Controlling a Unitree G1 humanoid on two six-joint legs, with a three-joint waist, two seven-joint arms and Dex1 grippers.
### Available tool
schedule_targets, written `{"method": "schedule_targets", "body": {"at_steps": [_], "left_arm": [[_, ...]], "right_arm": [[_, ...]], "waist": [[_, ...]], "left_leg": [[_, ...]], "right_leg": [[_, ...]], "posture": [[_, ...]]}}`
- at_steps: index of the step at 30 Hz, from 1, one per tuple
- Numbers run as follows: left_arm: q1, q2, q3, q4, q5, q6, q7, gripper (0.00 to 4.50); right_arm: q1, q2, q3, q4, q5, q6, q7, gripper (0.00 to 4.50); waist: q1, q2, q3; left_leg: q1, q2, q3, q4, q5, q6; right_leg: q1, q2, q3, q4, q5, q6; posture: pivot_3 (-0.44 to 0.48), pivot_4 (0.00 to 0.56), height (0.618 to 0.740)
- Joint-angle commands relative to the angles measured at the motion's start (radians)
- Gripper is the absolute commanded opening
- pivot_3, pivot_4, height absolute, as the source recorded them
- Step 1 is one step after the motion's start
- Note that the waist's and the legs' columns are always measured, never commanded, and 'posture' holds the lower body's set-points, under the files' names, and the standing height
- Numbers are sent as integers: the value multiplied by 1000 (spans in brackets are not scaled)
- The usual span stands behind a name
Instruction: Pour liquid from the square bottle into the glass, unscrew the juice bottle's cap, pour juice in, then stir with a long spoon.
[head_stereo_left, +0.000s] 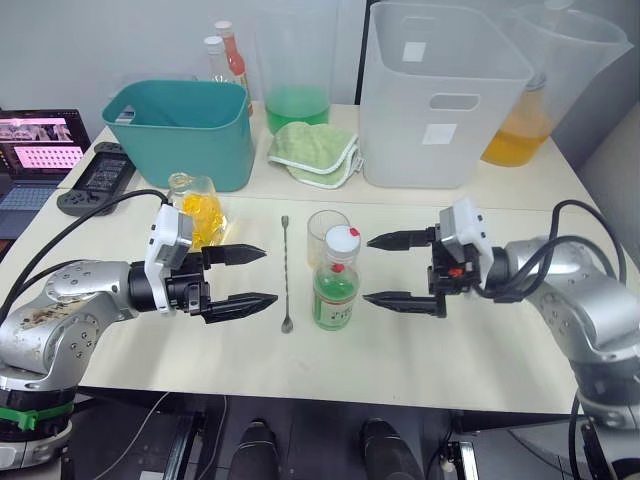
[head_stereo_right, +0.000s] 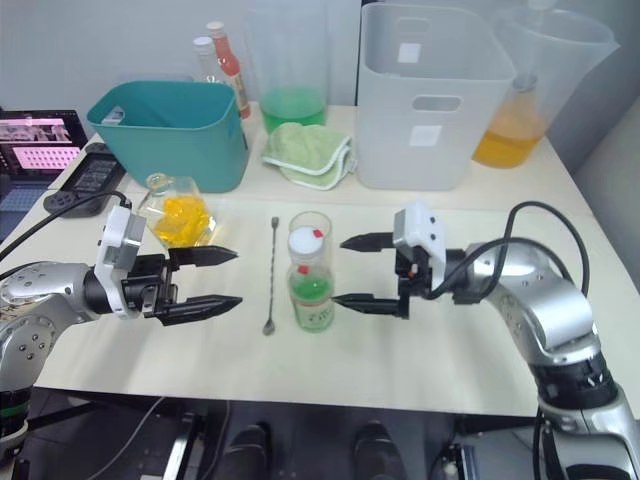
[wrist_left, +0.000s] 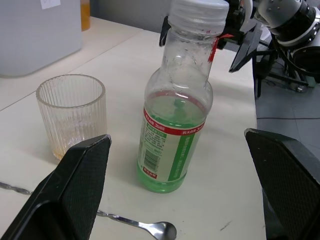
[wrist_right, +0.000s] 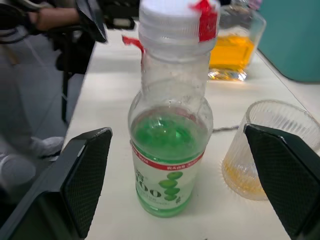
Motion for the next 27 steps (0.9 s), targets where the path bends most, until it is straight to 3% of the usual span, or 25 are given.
{"method": "schedule_targets", "body": {"at_steps": [1, 6, 14, 17, 24, 27], "left_arm": [[14, 6, 42, -50, -8, -18, 21, 4500], [43, 12, 77, -95, -26, -4, 56, 4500], [81, 18, 108, -131, -40, 2, 85, 4500], [91, 18, 111, -137, -39, 0, 91, 4500], [86, 14, 89, -131, -31, -6, 88, 4500], [75, 14, 69, -119, -23, -10, 76, 4500]], "right_arm": [[-108, 37, 37, 121, -26, -76, 125, 4492], [-247, 114, 117, 350, -103, -172, 285, 4492], [-340, 197, 187, 505, -86, -208, 377, 4492], [-343, 195, 214, 511, -27, -176, 377, 3731], [-314, 200, 221, 501, 19, -150, 377, 1401], [-264, 182, 171, 413, 59, -79, 359, 1147]], "waist": [[-5, 0, 0], [-8, 0, 0], [-9, 0, 0], [-6, 0, 0], [-8, 0, 0], [-6, 0, 0]], "left_leg": [[0, 0, 0, 0, 0, 0], [0, 0, 0, 0, 0, 0], [0, 0, 0, -1, 0, 0], [0, 0, 0, 0, 0, 0], [0, 0, 0, 0, 0, 0], [0, 0, 0, 0, 0, 0]], "right_leg": [[0, 0, 0, 0, 0, 0], [0, 0, 0, 0, 0, 0], [0, 0, 0, 2, 0, 0], [0, 0, 0, 1, 0, 0], [0, 0, 0, 1, 0, 0], [0, 0, 0, 1, 0, 0]], "posture": [[0, 150, 734], [0, 150, 734], [0, 150, 734], [0, 150, 734], [0, 150, 734], [0, 150, 734]]}}
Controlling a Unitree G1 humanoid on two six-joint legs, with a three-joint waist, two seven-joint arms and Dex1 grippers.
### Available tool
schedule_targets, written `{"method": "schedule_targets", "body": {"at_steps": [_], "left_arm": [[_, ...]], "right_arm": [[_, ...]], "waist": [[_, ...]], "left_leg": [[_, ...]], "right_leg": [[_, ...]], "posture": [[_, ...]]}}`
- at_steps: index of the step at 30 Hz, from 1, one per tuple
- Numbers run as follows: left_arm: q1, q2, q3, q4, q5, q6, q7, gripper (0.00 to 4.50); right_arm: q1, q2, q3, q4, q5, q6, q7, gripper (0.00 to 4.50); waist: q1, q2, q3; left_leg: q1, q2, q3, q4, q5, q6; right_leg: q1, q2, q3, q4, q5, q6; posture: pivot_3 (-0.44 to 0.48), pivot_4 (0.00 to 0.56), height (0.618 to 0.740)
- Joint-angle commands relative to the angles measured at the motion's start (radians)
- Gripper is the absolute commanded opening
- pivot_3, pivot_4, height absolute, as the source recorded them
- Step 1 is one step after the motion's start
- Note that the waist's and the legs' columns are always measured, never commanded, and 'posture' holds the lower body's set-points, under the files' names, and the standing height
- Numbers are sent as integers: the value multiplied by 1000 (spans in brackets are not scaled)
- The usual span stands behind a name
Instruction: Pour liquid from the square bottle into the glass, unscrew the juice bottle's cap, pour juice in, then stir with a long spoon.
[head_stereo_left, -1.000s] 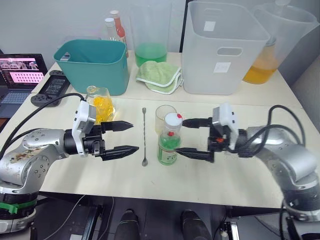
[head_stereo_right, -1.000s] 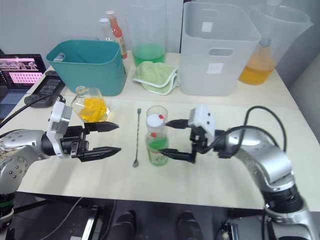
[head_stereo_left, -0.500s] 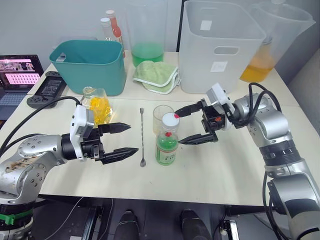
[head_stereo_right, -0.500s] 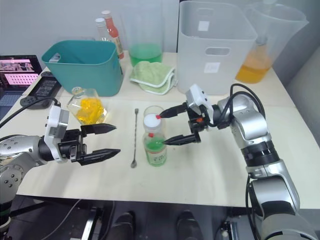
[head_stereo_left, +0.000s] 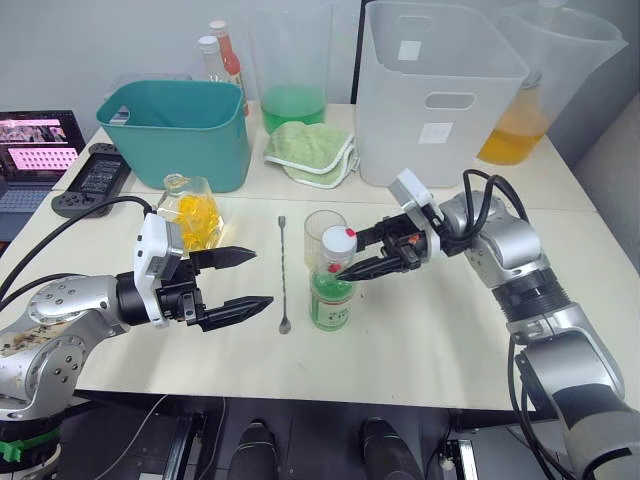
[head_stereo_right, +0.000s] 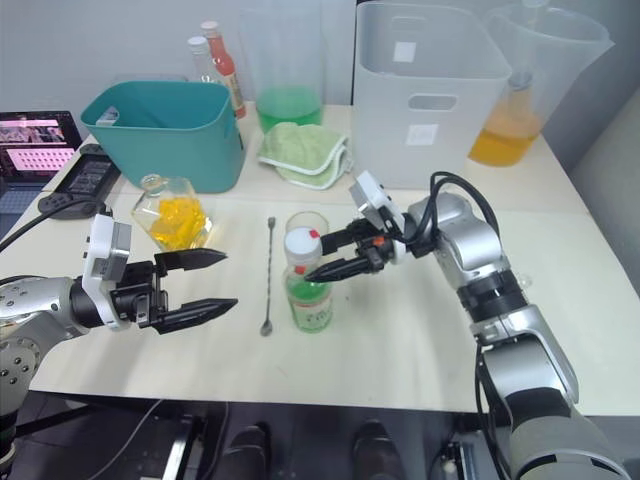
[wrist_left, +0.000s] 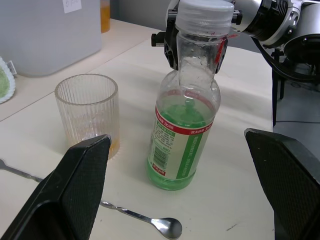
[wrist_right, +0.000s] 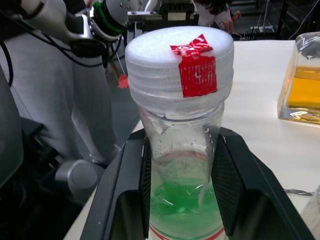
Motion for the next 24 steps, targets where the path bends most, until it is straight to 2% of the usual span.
{"method": "schedule_targets", "body": {"at_steps": [1, 4, 6, 15, 21, 24], "left_arm": [[-19, 12, -10, -10, 2, -17, -15, 4500], [-28, 11, -19, 0, 5, -22, -23, 4500], [-44, 5, -41, 16, 11, -26, -36, 4500], [-134, -42, -148, 112, 38, -61, -117, 4500], [-226, -75, -221, 207, 82, -91, -188, 4500], [-250, -84, -238, 230, 92, -96, -210, 4500]], "right_arm": [[53, -27, -80, -138, 65, 81, 14, 1147], [97, -37, -122, -216, 78, 126, -22, 1147], [175, -68, -184, -340, 92, 165, -120, 1146], [486, -84, -450, -939, 173, 422, -740, 1146], [673, 10, -459, -1166, 236, 534, -1076, 1146], [714, 39, -453, -1214, 258, 562, -1168, 1146]], "waist": [[4, 0, 0], [6, 0, 0], [8, 0, 0], [26, 0, 0], [24, -1, 0], [21, -1, 0]], "left_leg": [[0, 0, 0, 0, 0, 0], [-1, 0, 0, 0, 0, 0], [0, 0, 0, 0, 0, 0], [-1, 0, 0, 0, 0, 0], [-1, 0, 0, 0, 0, 0], [-2, 0, 0, 1, 0, 0]], "right_leg": [[0, 0, 0, 0, 0, 0], [0, 0, 0, 0, 0, 0], [-1, 0, 0, 0, 0, 0], [-1, 0, 0, 0, 0, 0], [-1, 0, 0, -1, 0, 0], [-1, 0, 0, -1, 0, -1]], "posture": [[0, 150, 734], [0, 150, 734], [0, 150, 734], [0, 150, 734], [0, 150, 734], [0, 150, 734]]}}
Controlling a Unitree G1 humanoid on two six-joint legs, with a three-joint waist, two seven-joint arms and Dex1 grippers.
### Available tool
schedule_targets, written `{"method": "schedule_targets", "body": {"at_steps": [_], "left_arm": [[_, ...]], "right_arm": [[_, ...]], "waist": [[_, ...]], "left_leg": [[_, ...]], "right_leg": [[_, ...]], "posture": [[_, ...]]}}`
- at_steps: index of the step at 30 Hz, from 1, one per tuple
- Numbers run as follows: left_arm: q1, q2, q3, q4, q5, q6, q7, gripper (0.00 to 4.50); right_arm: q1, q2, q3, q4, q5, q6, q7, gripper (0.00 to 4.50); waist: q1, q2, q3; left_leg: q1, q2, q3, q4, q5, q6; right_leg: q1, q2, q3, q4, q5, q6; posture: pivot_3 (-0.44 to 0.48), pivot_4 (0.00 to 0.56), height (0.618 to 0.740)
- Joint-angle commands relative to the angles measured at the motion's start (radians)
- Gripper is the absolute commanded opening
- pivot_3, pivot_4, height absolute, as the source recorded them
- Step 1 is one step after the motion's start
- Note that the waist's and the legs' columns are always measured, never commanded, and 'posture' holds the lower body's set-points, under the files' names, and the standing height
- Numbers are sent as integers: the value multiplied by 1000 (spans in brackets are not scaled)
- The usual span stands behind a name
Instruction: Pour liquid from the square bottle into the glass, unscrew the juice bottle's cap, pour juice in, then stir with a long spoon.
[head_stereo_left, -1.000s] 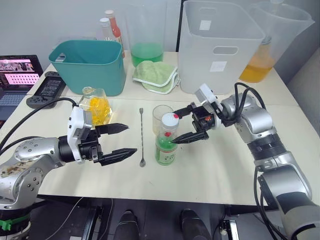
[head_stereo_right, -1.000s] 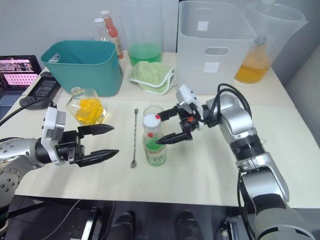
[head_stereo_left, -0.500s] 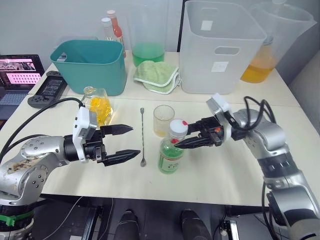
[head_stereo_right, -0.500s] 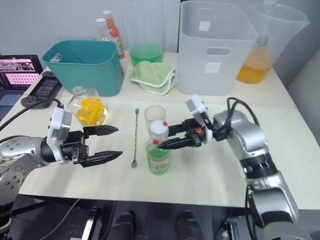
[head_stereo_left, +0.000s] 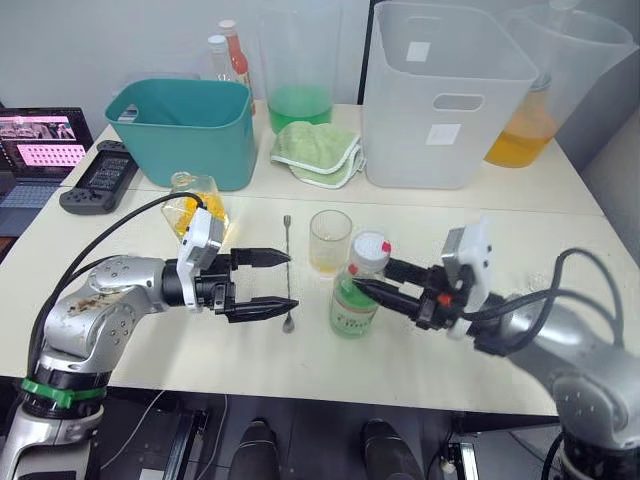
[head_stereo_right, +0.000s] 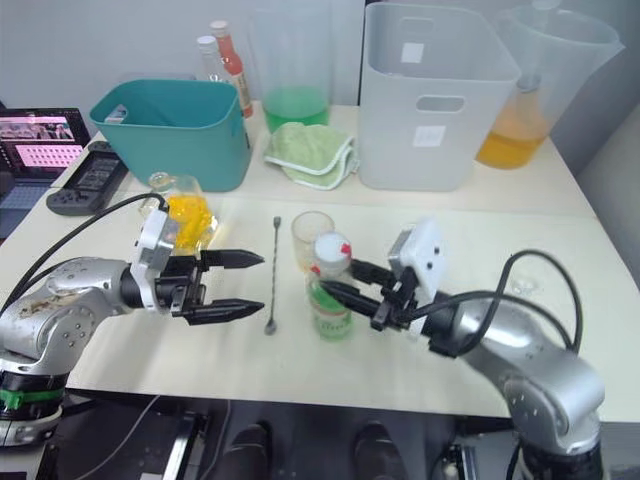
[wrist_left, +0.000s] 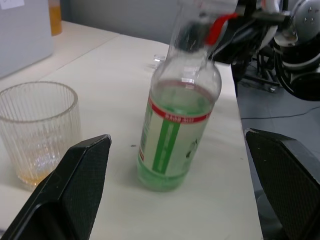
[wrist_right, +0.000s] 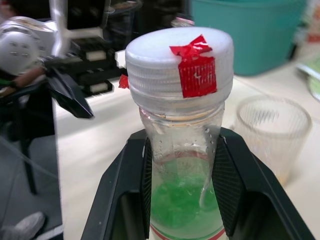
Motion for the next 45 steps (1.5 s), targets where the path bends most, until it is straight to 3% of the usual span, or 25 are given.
{"method": "schedule_targets", "body": {"at_steps": [1, 8, 10, 17, 20, 23, 25, 29, 34, 42, 45], "left_arm": [[-27, -2, -10, 13, 13, -23, -38, 4500], [-44, -7, -20, 33, 34, -31, -69, 4500], [-39, -3, -14, 28, 34, -29, -69, 4500], [-7, 7, 11, 0, 35, -26, -48, 4500], [48, 11, 44, -52, 28, -21, -4, 4500], [89, 18, 73, -94, 19, -13, 25, 4500], [104, 22, 83, -110, 17, -12, 36, 4500], [148, 33, 129, -156, 0, 1, 76, 4500], [193, 42, 164, -201, -18, 16, 108, 4500], [229, 50, 183, -242, -47, 36, 137, 4500], [225, 54, 182, -240, -49, 37, 140, 4500]], "right_arm": [[11, 19, -25, -88, 66, 22, -114, 1146], [33, -16, 0, -82, 109, 51, -176, 1146], [28, -31, -5, -66, 135, 46, -158, 2175], [1, -165, -69, 29, 186, 2, 7, 4488], [-26, -289, -75, 179, 108, -123, 309, 4488], [-104, -336, -15, 314, 32, -242, 512, 4488], [-146, -343, 17, 375, -12, -298, 595, 4488], [-363, -284, 141, 581, -106, -393, 763, 4488], [-472, -224, 213, 648, -124, -391, 864, 4488], [-513, -182, 239, 658, -140, -355, 893, 4488], [-512, -176, 250, 666, -151, -350, 896, 3682]], "waist": [[-3, 0, 0], [-1, 0, 0], [-1, 0, 0], [-1, -1, 0], [-2, -1, 0], [-4, -1, 0], [-4, -1, 0], [-8, -1, 0], [-3, -1, 0], [1, -1, 0], [0, -1, 0]], "left_leg": [[0, 0, 0, 0, 0, 0], [0, 0, 0, 0, 0, 0], [1, 0, 0, 0, 0, 0], [1, 0, 0, 0, 0, 0], [0, 0, 0, 0, 0, 0], [1, 0, 0, 0, 0, 0], [1, 0, 0, 0, 0, 0], [1, 0, 0, 0, 0, 0], [0, 0, 0, -1, 0, 0], [1, 0, 0, 0, 0, 0], [1, 0, 0, 0, 0, 0]], "right_leg": [[0, 0, 0, 0, 0, 0], [1, 0, 0, 0, 0, 0], [1, 0, 0, 0, 0, 0], [1, 0, 0, 0, 0, 0], [2, 0, 0, -1, 0, 0], [2, 0, 0, -1, 0, 0], [2, 0, 0, -1, 0, 0], [2, 0, 0, -2, 0, 0], [2, 0, 0, -2, 0, 1], [1, 0, 0, -1, 0, 1], [1, 0, 0, -1, 0, 1]], "posture": [[0, 150, 734], [0, 150, 734], [0, 150, 734], [0, 150, 734], [0, 150, 734], [0, 150, 734], [0, 150, 734], [0, 150, 734], [0, 150, 734], [0, 150, 734], [0, 150, 734]]}}
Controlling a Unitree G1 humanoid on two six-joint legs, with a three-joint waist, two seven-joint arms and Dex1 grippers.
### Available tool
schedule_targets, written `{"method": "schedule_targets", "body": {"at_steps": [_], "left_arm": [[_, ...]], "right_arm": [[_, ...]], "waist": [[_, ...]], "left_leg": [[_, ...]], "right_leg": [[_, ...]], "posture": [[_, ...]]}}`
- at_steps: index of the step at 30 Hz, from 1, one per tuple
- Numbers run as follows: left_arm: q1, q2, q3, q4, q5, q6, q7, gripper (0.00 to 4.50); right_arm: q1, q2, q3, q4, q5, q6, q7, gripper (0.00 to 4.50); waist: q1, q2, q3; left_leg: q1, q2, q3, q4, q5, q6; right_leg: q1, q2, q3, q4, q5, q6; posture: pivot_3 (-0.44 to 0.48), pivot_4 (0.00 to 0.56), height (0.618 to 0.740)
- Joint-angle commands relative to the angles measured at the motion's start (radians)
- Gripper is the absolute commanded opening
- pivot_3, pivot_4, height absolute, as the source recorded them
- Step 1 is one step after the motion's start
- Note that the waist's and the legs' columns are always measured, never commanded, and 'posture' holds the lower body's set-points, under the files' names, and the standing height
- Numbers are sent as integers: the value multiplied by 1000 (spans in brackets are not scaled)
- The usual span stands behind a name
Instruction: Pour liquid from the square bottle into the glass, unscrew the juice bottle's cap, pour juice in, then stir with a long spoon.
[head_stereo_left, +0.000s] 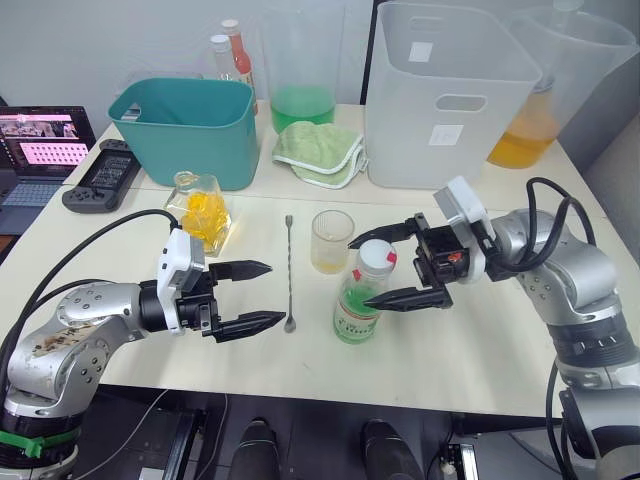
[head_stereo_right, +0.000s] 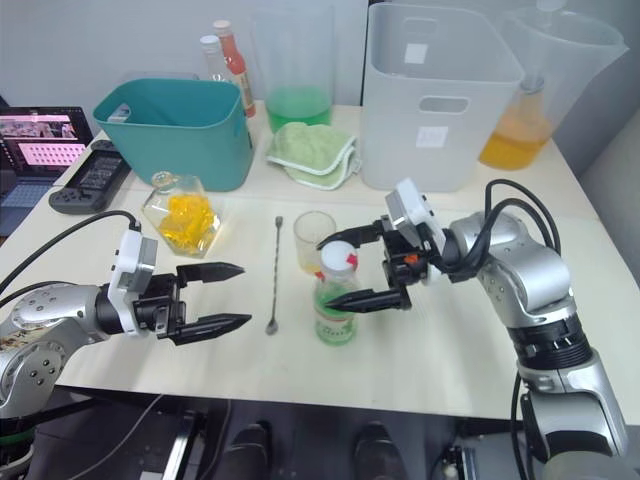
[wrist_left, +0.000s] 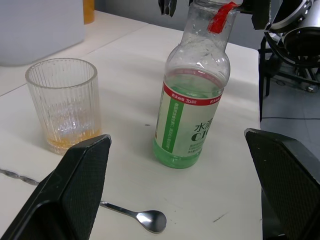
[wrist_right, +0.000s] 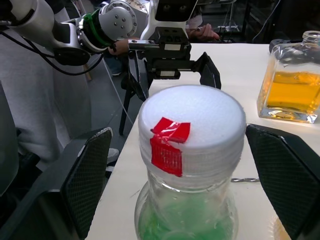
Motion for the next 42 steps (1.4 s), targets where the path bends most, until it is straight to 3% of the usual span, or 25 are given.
{"method": "schedule_targets", "body": {"at_steps": [1, 6, 7, 15, 22, 28, 41, 42], "left_arm": [[-6, 17, 25, -29, -18, -2, 6, 4500], [-20, 19, 15, -18, -16, -7, 2, 4500], [-25, 19, 11, -15, -15, -8, -1, 4500], [-76, 4, -22, 20, -30, -3, -27, 4500], [-195, 6, -98, 113, -8, -19, -132, 4500], [-273, -8, -154, 182, 15, -28, -196, 4500], [-298, 1, -163, 238, 65, -61, -261, 4500], [-298, -1, -162, 239, 67, -63, -258, 4500]], "right_arm": [[-15, 6, -4, -4, -11, 6, 6, 3344], [2, 18, 1, 2, -38, -14, 2, 1678], [9, 21, 2, 2, -45, -22, 1, 1548], [81, 30, -93, -132, 6, 28, -139, 1547], [231, 62, -219, -448, 102, 221, -513, 1546], [303, 82, -232, -551, 145, 281, -677, 1546], [392, 63, -159, -553, 88, 242, -718, 1546], [391, 57, -168, -549, 98, 242, -710, 2582]], "waist": [[-1, 0, 0], [0, 0, 0], [0, 0, 0], [0, 0, 0], [0, 0, 0], [-1, 0, 0], [-2, -1, 0], [-2, -1, 0]], "left_leg": [[0, 0, 0, 0, 0, 0], [0, 0, 0, 0, 0, 0], [0, 0, 0, 0, 0, 0], [0, 0, 0, 0, 0, 0], [-1, 0, 0, 0, 0, 0], [0, 0, 0, 0, 0, 0], [0, 0, 0, 0, 0, 0], [0, 0, 0, 0, 0, 0]], "right_leg": [[0, 0, 0, 0, 0, 0], [0, 0, 0, 0, 0, 0], [0, 0, 0, 0, 0, 0], [0, 0, 0, 0, 0, 0], [-1, 0, 0, 1, 0, 0], [-1, 0, 0, 1, 0, 0], [0, 0, 0, 1, 0, 0], [0, 0, 0, 1, 0, 0]], "posture": [[0, 150, 734], [0, 150, 734], [0, 150, 734], [0, 150, 734], [0, 150, 734], [0, 150, 734], [0, 150, 734], [0, 150, 734]]}}
